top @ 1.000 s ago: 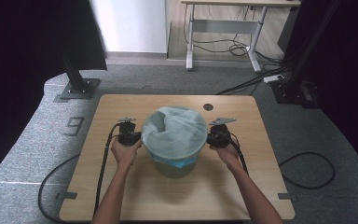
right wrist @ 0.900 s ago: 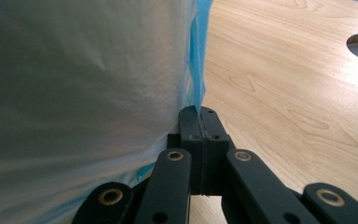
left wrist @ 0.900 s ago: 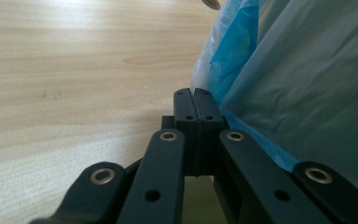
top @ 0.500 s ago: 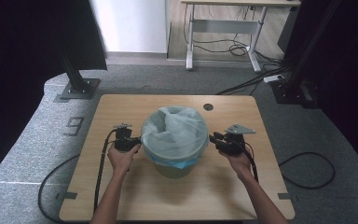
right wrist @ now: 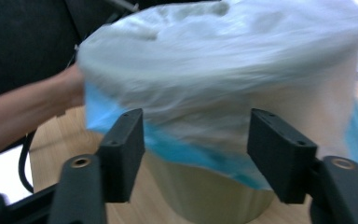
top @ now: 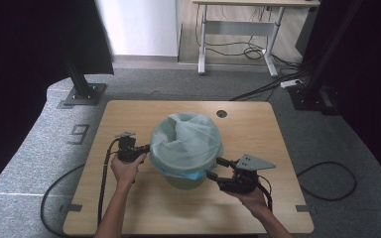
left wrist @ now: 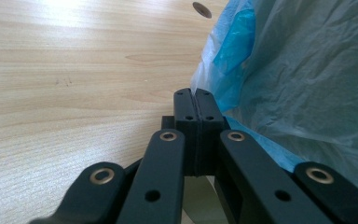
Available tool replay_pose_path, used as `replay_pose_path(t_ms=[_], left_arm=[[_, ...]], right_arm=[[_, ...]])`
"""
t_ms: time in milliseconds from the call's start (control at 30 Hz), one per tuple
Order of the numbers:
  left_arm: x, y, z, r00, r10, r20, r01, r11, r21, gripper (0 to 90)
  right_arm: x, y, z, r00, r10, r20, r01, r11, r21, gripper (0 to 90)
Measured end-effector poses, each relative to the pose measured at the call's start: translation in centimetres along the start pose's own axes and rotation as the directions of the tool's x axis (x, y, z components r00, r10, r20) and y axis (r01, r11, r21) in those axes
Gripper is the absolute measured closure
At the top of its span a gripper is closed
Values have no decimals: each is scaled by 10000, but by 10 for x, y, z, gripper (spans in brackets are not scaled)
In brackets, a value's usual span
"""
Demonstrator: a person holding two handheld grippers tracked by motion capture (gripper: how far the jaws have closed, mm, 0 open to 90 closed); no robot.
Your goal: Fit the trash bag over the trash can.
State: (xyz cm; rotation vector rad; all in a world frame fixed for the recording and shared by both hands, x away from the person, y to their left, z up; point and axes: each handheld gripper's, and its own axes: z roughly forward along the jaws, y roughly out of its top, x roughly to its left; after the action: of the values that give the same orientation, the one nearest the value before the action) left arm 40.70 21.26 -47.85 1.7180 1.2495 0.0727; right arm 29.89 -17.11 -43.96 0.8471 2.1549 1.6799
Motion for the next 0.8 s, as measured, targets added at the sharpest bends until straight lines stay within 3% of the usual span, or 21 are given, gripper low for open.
replay_pose_path(t_ms=[133, 233, 433, 600, 800], left_arm=[[0, 0, -3, 10000, -23, 36, 23, 10000, -27, 897], [0, 0, -4, 9999, -57, 91, 57, 10000, -60, 896], [1, 0, -3, 9998, -101, 157, 102, 9999, -43, 895], [0, 0, -2, 9998, -98, 152, 98, 9999, -25, 895], [0, -1, -3, 9998, -66, 180, 66, 10000, -18, 895]], right_arm=[[10, -7, 7, 9979, -268, 582, 262, 9996, 109, 312], [11, -11, 9, 9939, -343, 1046, 343, 9994, 26, 361], [14, -14, 16, 9919, -443, 1191, 428, 9990, 157, 413], [16, -17, 18, 9879, -566, 1444, 568, 9984, 28, 611], [16, -18, 17, 9908, -584, 1224, 591, 9983, -23, 841]])
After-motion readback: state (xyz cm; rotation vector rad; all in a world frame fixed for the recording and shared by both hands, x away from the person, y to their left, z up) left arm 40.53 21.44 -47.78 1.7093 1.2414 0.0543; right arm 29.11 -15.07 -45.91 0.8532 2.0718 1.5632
